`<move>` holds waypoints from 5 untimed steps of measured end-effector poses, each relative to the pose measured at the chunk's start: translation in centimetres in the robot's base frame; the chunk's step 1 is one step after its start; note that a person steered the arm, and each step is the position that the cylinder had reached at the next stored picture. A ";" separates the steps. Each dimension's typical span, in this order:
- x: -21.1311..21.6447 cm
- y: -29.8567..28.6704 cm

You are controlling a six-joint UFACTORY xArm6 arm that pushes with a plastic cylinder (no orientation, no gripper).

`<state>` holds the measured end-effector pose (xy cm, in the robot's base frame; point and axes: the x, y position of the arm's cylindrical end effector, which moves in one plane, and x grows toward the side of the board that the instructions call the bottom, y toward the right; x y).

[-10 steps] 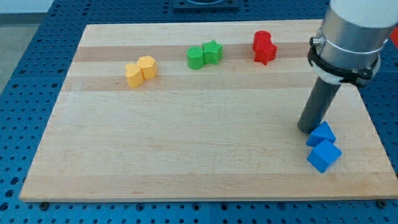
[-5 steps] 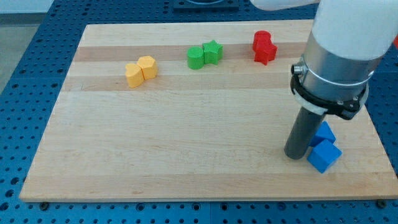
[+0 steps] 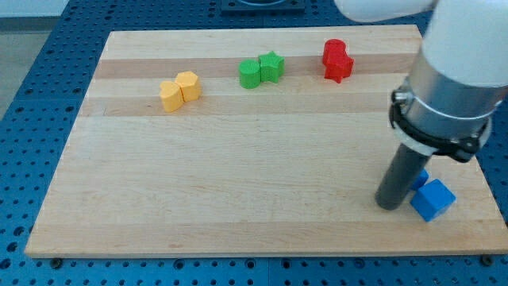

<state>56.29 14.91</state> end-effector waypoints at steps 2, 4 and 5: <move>-1.9 -1.0; -4.3 1.1; -4.3 3.3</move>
<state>52.02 18.19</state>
